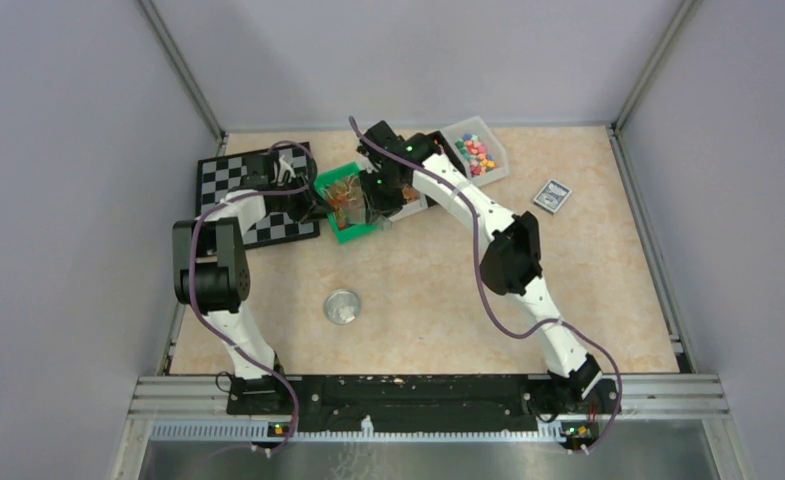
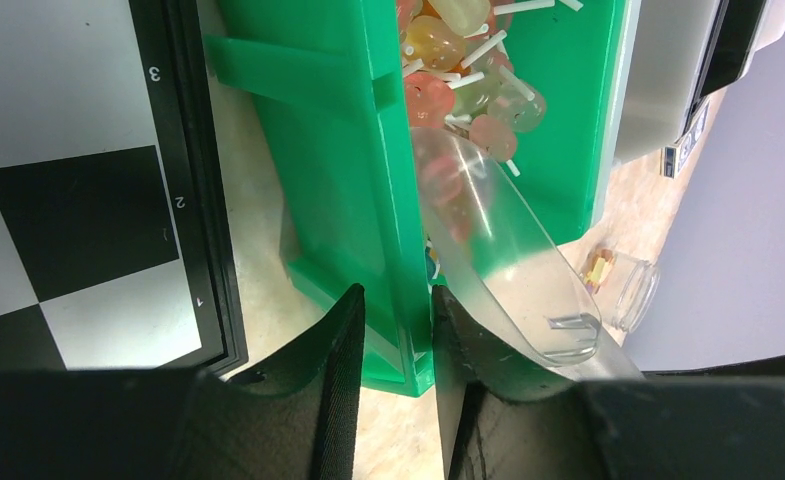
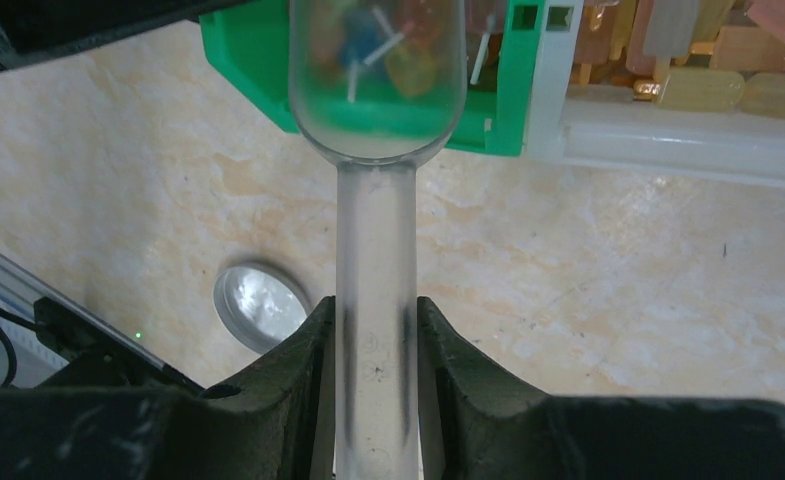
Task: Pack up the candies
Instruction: Scoop the fake candies from the storage box.
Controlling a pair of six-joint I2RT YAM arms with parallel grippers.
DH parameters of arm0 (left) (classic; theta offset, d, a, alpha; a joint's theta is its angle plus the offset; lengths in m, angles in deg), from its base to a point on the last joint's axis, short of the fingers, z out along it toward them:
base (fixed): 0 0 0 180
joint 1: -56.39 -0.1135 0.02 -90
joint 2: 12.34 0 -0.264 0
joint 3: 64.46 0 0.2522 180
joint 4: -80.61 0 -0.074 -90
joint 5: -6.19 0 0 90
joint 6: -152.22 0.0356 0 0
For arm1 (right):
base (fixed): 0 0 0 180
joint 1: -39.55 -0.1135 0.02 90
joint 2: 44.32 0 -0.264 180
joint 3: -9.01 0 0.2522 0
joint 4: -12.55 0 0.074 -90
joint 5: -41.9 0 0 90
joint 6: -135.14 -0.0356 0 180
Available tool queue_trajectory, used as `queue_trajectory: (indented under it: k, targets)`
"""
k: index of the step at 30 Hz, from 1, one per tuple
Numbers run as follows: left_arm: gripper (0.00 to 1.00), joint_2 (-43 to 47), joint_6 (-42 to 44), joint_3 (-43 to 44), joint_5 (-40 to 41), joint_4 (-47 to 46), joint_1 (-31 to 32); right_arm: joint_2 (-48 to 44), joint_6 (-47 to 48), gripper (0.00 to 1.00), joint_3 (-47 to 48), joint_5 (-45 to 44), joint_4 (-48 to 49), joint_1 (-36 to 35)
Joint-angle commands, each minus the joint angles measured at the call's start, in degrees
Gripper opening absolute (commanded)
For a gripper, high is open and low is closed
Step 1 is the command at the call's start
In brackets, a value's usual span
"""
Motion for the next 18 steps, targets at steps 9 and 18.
queue_trajectory:
  k: [9, 18]
  targets:
    - [0.42, 1.37, 0.74, -0.21, -0.91, -0.54, 0.71, -3.06, -1.99, 0.00, -3.99, 2.40, 10.04, 0.99]
    - [0.66, 9.72, 0.76, 2.75, -3.07, 1.39, 0.71, -13.12, 0.49, 0.00, -11.11, 3.40, 11.17, 1.80]
